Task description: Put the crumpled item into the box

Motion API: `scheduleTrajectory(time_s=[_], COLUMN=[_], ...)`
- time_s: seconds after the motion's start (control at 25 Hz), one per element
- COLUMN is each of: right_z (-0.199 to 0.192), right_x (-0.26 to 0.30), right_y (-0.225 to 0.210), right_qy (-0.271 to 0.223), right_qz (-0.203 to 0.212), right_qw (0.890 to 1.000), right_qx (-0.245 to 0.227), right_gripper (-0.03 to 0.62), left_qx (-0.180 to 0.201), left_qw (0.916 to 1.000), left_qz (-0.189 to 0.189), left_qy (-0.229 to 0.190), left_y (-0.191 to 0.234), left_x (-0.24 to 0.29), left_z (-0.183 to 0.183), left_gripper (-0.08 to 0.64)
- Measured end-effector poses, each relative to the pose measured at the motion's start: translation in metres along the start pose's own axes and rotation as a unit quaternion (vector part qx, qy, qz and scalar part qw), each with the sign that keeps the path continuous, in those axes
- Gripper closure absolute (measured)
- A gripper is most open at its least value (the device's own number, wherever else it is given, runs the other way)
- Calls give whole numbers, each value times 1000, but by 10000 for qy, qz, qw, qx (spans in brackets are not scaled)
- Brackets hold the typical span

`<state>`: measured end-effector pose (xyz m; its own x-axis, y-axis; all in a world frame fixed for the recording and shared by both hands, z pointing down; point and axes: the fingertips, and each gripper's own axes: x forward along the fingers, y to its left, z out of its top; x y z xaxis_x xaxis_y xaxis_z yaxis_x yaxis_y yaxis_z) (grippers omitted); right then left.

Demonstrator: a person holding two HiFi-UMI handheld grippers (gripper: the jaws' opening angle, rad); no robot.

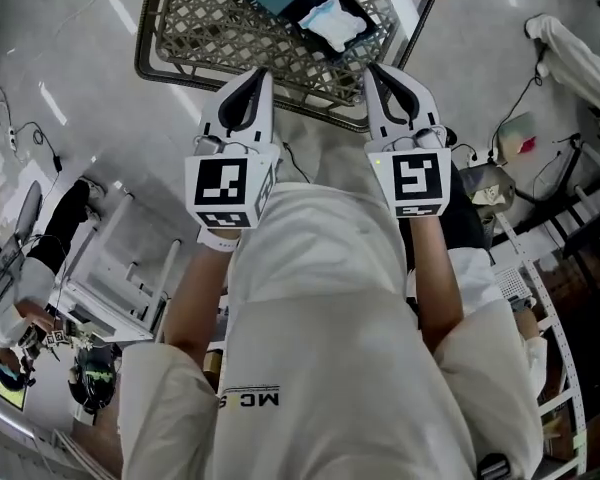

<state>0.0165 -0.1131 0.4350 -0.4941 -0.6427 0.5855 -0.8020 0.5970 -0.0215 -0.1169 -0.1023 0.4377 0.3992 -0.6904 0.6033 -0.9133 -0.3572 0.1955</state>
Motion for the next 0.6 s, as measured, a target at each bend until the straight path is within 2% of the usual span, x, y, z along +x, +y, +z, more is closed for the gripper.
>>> scheduleTrajectory(time_s=[0.24,0.6], right_z=[36,52], right_x=[-39,-78], right_y=[-12,-17], right_qy=[-405,-805], right_qz=[-203,-277], right_qw=[9990,9960], right_qx=[-44,286], right_gripper=[577,577], left_qx=[0,8], left_qw=[9996,9973], left_qz=[55,252], left_qy=[-261,-686], left_y=[-10,-20], left_x=[-28,-70], left_z=[21,50], left_gripper=[537,537])
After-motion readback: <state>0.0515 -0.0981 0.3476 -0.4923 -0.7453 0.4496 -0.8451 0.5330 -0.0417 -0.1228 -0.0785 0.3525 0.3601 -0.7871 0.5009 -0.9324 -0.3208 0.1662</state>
